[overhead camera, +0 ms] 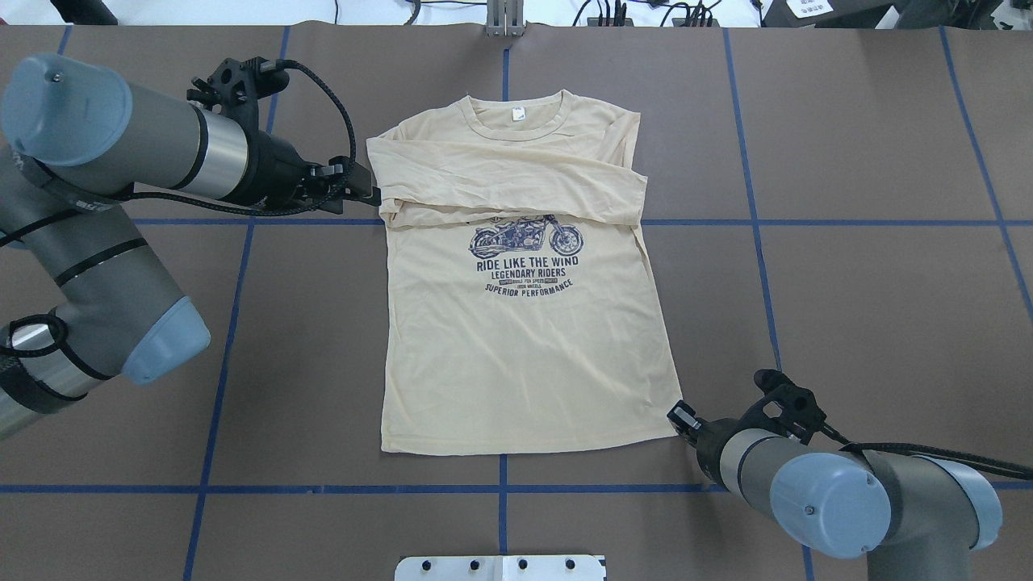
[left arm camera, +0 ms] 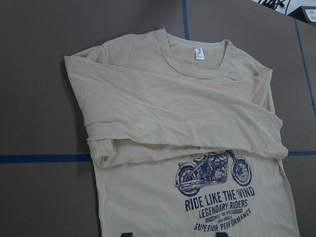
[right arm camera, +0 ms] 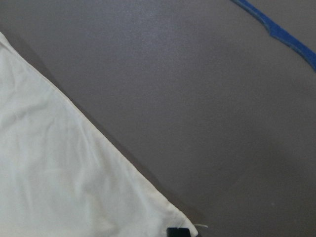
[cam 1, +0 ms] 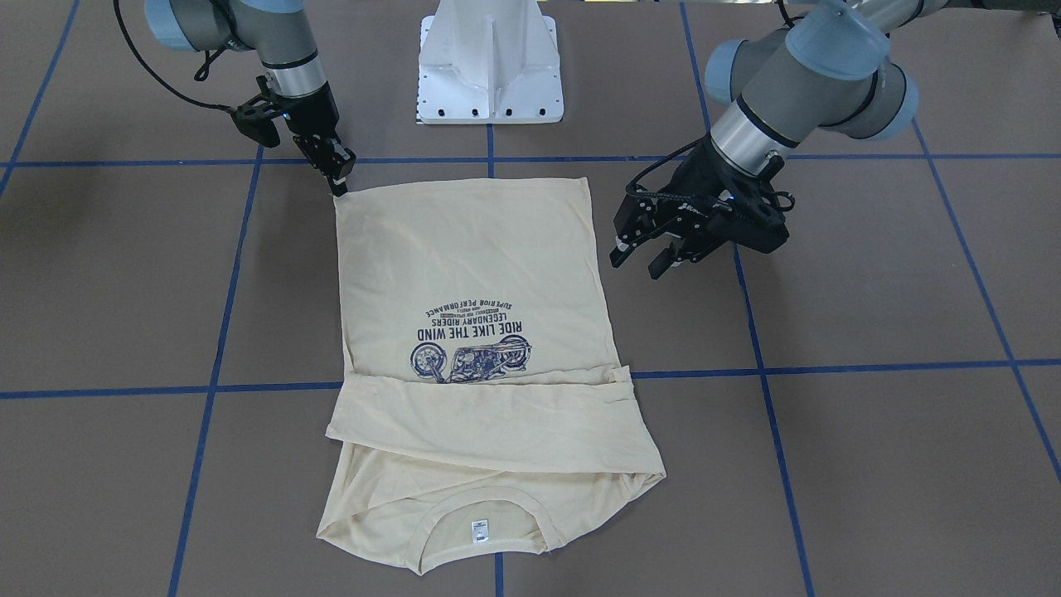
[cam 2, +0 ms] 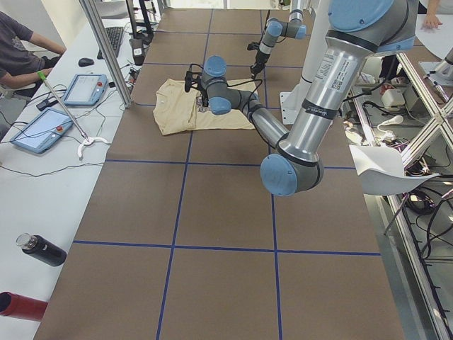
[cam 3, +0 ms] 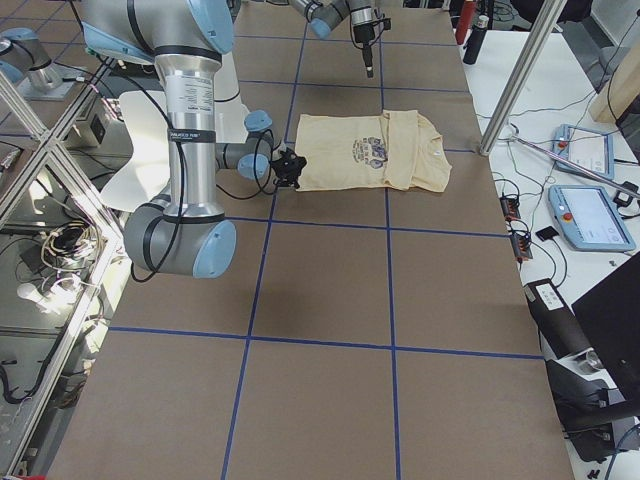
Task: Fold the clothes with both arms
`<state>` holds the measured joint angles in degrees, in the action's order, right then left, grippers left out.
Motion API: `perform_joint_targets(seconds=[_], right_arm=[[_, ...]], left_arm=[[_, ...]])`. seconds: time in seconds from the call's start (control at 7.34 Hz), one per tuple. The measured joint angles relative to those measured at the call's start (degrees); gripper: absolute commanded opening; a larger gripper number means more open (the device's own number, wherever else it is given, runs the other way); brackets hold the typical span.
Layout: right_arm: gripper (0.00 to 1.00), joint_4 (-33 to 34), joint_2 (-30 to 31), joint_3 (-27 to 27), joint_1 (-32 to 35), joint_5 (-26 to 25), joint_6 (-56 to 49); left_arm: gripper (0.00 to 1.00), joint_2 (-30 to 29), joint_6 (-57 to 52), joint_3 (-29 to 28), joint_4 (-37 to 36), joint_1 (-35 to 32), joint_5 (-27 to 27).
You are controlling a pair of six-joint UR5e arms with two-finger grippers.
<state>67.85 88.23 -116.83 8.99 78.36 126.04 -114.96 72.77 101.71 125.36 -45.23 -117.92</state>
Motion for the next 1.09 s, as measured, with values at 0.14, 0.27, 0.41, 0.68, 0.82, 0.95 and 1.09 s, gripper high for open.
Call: perform_joint_targets(seconds=[0.14,0.27,0.41,0.68,0.82,0.95,1.09], right_arm=[[0.0,0.0,0.1,-0.5,0.0,0.0,0.0],[0.0,0.0,0.4,-1.0,0.0,0.0,0.0],[0.55,0.0,0.6,-1.2,0.1,0.0,0.0],[0.64,0.0,0.5,-0.4,0.0,0.0,-0.1],[0.64,0.0,0.2,0.0,-0.1,0.0,-0.1],[0.64,0.0,0.0,0.1,-0.1,0.0,-0.1],[0.64,0.1,-0.1,0.3,-0.2,0.0,-0.1]], left_arm=[[0.64,0.0,0.0,0.0,0.0,0.0,0.0],[0.64,0.1,0.0,0.1,0.0,0.0,0.0],[0.64,0.1,0.1,0.1,0.0,0.0,0.0],[0.64,0.1,0.1,0.1,0.0,0.0,0.0],[0.64,0.1,0.1,0.0,0.0,0.0,0.0],[0.64,0.1,0.1,0.0,0.0,0.0,0.1],[0.64,0.1,0.1,0.0,0.0,0.0,0.1]])
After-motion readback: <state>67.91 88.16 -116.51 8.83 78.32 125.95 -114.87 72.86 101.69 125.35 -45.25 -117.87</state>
